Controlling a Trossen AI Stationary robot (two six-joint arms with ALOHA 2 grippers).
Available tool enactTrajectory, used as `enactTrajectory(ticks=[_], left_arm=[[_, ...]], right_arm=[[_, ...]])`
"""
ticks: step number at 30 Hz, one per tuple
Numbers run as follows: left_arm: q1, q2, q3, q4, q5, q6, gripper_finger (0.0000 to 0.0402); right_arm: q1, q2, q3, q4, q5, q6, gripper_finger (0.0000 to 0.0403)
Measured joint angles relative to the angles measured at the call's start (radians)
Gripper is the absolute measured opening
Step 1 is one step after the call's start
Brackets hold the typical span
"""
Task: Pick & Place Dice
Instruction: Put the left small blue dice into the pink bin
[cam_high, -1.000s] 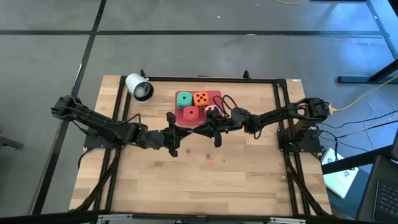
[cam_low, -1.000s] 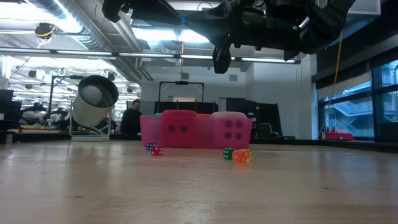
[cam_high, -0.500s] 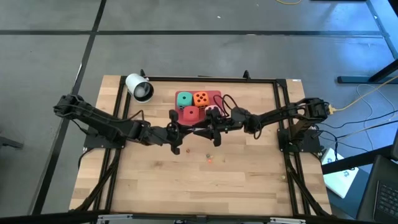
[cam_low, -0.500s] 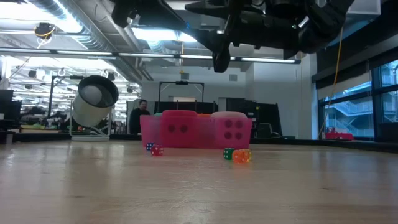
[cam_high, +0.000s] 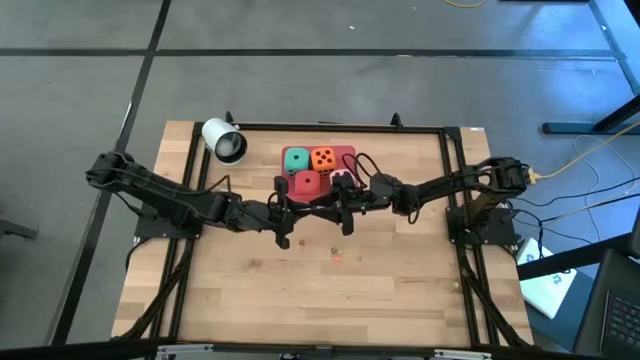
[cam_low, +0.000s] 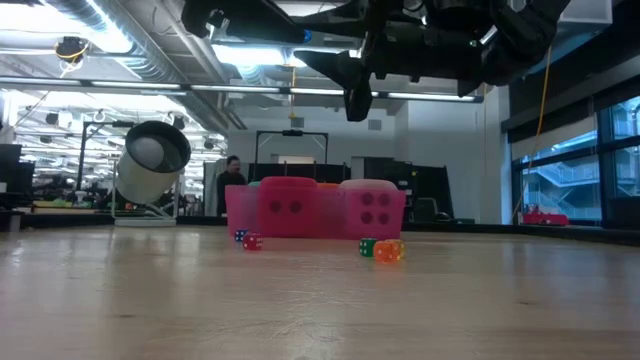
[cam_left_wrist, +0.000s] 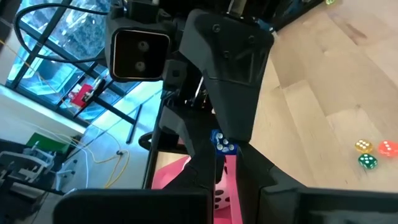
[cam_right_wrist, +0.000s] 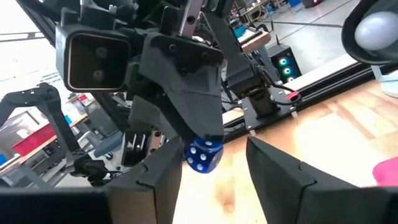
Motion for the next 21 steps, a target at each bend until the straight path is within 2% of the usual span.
enactTrajectory(ticks=[17,21], left_arm=[[0.003,0.039,-0.002,0.010,-0.008,0.013,0.0018],[0.002,0.039,-0.002,0.012,-0.021,0.023,0.0018]], right_arm=[[-0.001,0.000,-0.002,-0.004,-0.008,-0.001,0.0089],[-0.001,0.000,-0.002,-0.003,-0.008,-0.004,0.0079]])
